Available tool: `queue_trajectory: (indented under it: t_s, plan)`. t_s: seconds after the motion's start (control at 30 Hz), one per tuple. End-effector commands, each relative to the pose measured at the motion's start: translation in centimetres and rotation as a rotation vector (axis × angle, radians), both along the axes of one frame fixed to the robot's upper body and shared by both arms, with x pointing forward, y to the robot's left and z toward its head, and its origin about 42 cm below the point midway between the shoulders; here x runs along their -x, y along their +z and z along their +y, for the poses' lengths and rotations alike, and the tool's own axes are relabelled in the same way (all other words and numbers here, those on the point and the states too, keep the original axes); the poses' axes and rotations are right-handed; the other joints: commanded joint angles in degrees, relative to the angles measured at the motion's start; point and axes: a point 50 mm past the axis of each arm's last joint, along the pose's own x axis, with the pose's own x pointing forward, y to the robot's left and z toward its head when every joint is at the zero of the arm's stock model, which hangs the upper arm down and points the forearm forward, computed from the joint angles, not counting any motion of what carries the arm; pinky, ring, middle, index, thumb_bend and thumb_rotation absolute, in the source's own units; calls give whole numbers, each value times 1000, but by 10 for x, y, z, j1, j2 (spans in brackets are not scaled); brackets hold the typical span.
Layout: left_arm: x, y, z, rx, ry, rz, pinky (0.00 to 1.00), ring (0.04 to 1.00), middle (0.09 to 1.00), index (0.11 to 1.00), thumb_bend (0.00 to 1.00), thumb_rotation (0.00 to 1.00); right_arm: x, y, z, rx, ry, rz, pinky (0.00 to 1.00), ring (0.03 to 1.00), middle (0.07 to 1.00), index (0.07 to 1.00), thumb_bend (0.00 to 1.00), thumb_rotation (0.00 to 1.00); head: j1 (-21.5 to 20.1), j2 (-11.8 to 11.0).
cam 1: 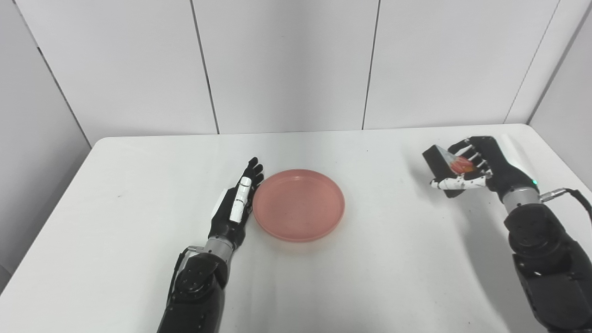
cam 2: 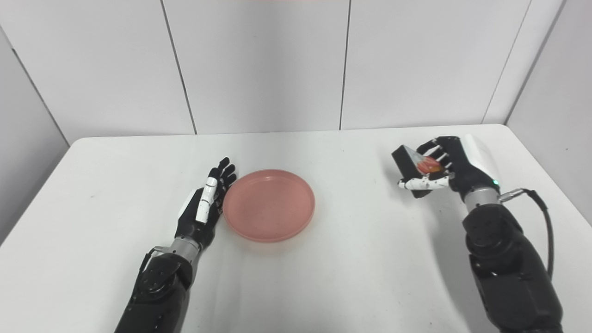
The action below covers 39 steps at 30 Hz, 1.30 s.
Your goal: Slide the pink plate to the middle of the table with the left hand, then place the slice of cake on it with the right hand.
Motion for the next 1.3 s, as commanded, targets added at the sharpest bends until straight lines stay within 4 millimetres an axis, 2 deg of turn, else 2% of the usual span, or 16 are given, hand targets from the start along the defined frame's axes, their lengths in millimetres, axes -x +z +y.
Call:
queue_trajectory:
  t_s: [0.0, 0.2, 0.4, 0.63, 0.73, 0.8, 0.83, 0.9, 1.03, 1.2, 1.27]
  plan:
    - [-9, 14, -17, 9, -27, -59, 1000, 1000, 1000, 1000, 700, 1000, 0, 24, 14, 12, 87, -108, 310, 367, 442, 522, 517, 0, 2, -1]
    - [-11, 15, -27, 10, -18, -67, 1000, 1000, 1000, 1000, 700, 1000, 7, 25, 38, 4, 170, -106, 311, 379, 463, 504, 521, 0, 5, -4]
    - [-10, 14, -36, -17, 18, -93, 1000, 1000, 1000, 1000, 677, 1000, 7, 22, 49, -37, 249, -95, 318, 379, 490, 520, 512, 0, 3, -7]
    - [-9, 11, -46, -44, 71, -101, 1000, 1000, 1000, 1000, 693, 1000, 8, 16, 85, -38, 381, -87, 298, 366, 485, 538, 506, 0, 14, -11]
    - [-7, 13, -48, -45, 87, -107, 1000, 1000, 1000, 1000, 676, 1000, 3, 9, 104, -61, 416, -57, 301, 365, 488, 537, 506, 0, 16, -11]
    - [-7, 14, -49, -42, 92, -113, 1000, 1000, 1000, 1000, 658, 1000, -3, 4, 115, -43, 430, -48, 275, 357, 479, 540, 505, 0, 17, -9]
    - [-6, 14, -49, -46, 93, -115, 1000, 1000, 1000, 1000, 652, 1000, -6, 2, 121, -31, 437, -47, 218, 376, 488, 507, 511, 0, 16, -9]
    - [-6, 15, -49, -54, 94, -114, 1000, 1000, 1000, 1000, 653, 1000, -9, -1, 130, -17, 449, -48, 197, 342, 451, 531, 504, 0, 14, -8]
    - [-6, 17, -49, -43, 93, -116, 1000, 1000, 1000, 1000, 650, 1000, -16, -4, 148, 9, 480, -48, 247, 349, 472, 545, 504, 0, 14, -6]
    - [-6, 17, -50, -31, 89, -114, 1000, 1000, 1000, 1000, 650, 1000, -22, -6, 167, 51, 511, -46, 247, 352, 477, 543, 505, 0, 11, -1]
    - [-6, 17, -49, -38, 93, -113, 1000, 1000, 1000, 1000, 656, 1000, -25, -8, 174, 72, 523, -52, 215, 340, 457, 543, 503, 0, 11, -1]
